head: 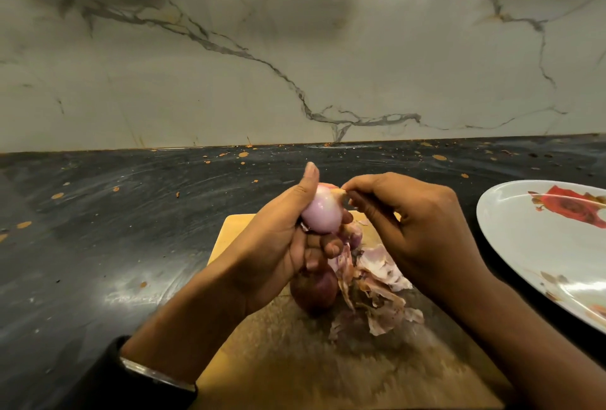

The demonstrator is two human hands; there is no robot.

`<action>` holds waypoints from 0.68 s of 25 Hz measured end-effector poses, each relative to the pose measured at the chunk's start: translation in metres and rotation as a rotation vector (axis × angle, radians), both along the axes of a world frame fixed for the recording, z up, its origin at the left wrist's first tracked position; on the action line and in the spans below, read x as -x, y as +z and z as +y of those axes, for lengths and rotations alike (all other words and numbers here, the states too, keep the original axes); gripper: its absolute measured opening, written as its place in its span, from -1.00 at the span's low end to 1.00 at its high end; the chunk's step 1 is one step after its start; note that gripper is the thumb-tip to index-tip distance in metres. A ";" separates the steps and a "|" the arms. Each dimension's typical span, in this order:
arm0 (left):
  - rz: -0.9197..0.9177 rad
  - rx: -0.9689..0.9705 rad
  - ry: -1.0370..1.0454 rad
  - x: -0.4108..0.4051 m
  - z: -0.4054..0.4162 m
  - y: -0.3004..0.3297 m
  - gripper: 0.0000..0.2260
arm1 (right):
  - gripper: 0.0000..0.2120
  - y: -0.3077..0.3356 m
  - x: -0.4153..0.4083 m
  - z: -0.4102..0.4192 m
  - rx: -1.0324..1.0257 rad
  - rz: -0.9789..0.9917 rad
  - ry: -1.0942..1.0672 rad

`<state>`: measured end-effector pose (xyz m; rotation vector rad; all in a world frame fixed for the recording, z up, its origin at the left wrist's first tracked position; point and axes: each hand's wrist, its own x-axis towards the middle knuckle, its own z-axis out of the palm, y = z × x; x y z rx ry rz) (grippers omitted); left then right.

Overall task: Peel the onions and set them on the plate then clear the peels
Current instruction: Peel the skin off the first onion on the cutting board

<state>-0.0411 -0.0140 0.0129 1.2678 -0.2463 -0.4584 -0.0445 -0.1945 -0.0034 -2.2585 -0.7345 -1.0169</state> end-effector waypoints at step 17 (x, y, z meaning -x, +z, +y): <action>-0.309 -0.087 -0.035 0.005 0.000 -0.005 -0.65 | -0.72 -0.002 0.010 0.023 -0.424 0.463 0.230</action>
